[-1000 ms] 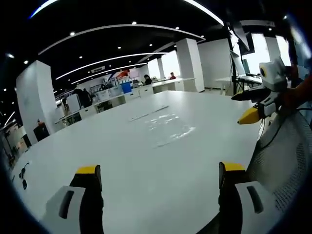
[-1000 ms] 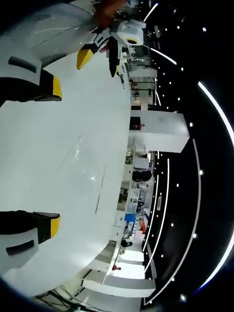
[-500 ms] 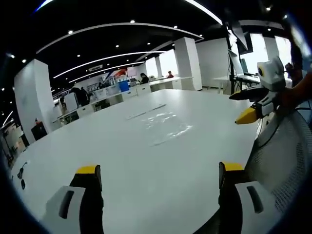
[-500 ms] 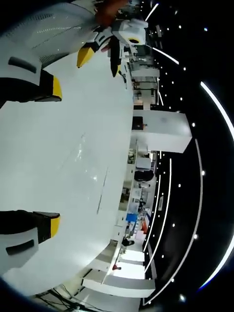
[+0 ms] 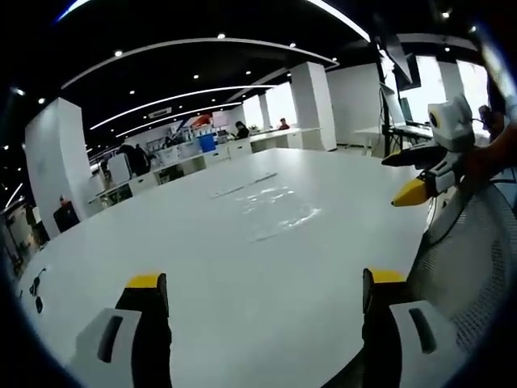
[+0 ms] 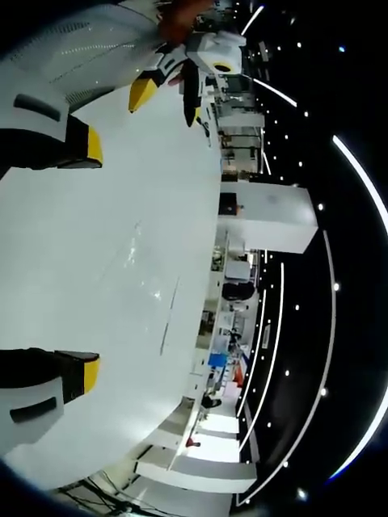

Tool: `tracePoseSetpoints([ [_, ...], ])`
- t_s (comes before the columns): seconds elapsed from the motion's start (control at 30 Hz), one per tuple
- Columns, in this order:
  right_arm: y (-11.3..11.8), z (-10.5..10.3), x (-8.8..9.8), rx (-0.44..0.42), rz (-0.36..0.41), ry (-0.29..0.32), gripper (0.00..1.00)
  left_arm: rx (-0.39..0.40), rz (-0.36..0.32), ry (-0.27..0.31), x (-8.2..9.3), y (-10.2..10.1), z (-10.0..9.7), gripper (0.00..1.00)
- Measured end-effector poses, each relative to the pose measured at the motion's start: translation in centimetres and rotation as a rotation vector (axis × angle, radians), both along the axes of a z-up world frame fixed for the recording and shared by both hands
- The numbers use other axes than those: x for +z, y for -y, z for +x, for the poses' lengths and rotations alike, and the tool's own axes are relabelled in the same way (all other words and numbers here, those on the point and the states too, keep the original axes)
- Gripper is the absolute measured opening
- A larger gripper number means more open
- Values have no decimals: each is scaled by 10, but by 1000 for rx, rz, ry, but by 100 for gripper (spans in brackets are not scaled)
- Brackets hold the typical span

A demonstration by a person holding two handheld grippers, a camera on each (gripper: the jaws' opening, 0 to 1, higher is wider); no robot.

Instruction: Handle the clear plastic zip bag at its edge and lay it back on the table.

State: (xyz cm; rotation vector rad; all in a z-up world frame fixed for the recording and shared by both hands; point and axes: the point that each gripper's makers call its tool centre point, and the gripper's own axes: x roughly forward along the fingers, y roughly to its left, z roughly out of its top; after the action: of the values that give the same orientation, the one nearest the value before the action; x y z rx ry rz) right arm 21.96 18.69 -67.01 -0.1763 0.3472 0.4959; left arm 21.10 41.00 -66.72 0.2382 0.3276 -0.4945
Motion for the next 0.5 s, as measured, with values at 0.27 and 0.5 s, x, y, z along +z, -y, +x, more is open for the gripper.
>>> tracePoseSetpoints([
  [0.27, 0, 0, 0, 7, 5, 3, 95, -4, 15, -7, -2, 1, 0, 99],
  [0.5, 2, 1, -1, 7, 19, -2, 95, -1, 22, -14, -5, -1, 1, 99],
])
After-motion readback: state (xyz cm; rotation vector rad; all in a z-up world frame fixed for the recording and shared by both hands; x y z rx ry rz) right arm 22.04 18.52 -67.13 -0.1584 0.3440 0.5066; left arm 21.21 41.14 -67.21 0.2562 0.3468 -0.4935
